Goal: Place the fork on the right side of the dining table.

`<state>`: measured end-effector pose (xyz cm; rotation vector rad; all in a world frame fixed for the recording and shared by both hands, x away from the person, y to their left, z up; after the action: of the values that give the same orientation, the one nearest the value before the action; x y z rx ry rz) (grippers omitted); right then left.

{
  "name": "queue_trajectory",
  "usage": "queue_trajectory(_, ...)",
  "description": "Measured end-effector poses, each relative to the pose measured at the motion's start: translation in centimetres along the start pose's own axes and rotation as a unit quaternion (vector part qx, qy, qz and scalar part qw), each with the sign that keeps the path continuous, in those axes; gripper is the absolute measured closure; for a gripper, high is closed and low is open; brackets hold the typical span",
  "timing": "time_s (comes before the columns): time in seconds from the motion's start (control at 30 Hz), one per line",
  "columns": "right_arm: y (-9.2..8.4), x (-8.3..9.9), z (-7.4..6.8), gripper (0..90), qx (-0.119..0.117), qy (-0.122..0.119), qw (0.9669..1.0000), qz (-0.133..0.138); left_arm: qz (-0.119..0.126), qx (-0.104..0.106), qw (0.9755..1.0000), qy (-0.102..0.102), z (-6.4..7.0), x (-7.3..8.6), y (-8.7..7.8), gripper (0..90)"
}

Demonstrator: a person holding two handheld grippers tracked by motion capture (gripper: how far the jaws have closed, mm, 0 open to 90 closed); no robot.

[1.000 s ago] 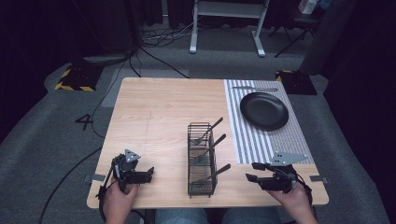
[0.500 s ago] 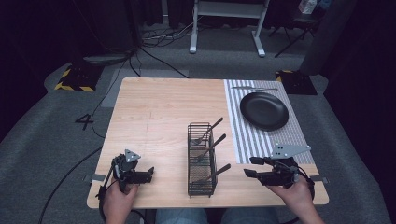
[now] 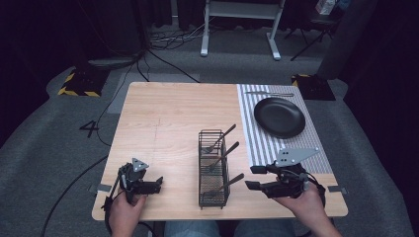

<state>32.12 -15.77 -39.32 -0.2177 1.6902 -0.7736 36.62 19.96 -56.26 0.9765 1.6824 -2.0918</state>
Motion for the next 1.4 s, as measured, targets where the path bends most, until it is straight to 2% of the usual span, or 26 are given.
queue_trajectory(0.37, 1.3, -1.2, -0.7, 51.1, -0.019, -0.002, 0.9998, -0.012, 0.000, 0.000, 1.0000, 0.000, 0.0, 0.0, 0.0, 0.2)
queue_trajectory(0.43, 1.9, -1.2, -0.7, 57.6, -0.027, 0.008, 0.9994, -0.018, 0.000, 0.000, 1.0000, 0.000, 0.0, 0.0, 0.0, 0.3)
queue_trajectory(0.5, 2.0, -1.2, -0.6, 59.3, -0.031, 0.011, 0.9993, -0.020, 0.000, 0.000, 1.0000, 0.000, 0.0, 0.0, 0.0, 0.3)
queue_trajectory(0.57, 2.5, -1.0, -0.5, 64.8, -0.042, 0.024, 0.9984, -0.029, 0.000, 0.000, 1.0000, 0.000, 0.0, 0.0, 0.0, 0.3)
queue_trajectory(0.63, 2.6, -0.9, -0.5, 66.7, -0.047, 0.027, 0.9981, -0.029, 0.000, 0.000, 1.0000, 0.000, 0.0, 0.0, 0.0, 0.3)
queue_trajectory(0.77, 2.8, -0.8, -0.4, 77.4, -0.059, 0.038, 0.9970, -0.033, 0.000, 0.000, 1.0000, 0.000, 0.0, 0.0, 0.0, 0.3)
queue_trajectory(0.93, 2.8, -1.0, -0.4, 79.3, -0.047, 0.036, 0.9976, -0.035, 0.000, 0.000, 1.0000, 0.000, 0.0, 0.0, 0.0, 0.3)
queue_trajectory(1.1, 2.8, -1.1, -0.6, 80.2, -0.047, 0.035, 0.9977, -0.033, 0.000, 0.000, 1.0000, 0.000, 0.0, 0.0, 0.0, 0.3)
queue_trajectory(1.27, 2.6, -1.9, -0.7, 86.2, -0.042, 0.038, 0.9982, -0.019, 0.000, 0.000, 1.0000, 0.000, 0.0, 0.0, 0.0, 0.3)
queue_trajectory(1.4, 2.5, -2.3, -0.7, 86.3, -0.038, 0.037, 0.9985, -0.014, 0.000, 0.000, 1.0000, 0.000, 0.0, 0.0, 0.0, 0.3)
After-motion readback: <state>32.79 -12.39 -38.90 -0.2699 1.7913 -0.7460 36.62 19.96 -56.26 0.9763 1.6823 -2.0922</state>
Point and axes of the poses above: each handheld gripper's, and its own axes: y roughly forward along the jaws, x roughly out of its underside, z roughly to its right, the point moved 7 cm from there along y, roughly forward along the jaws, and after that the axes turned 5 degrees about -y, right-handed, at the moved point
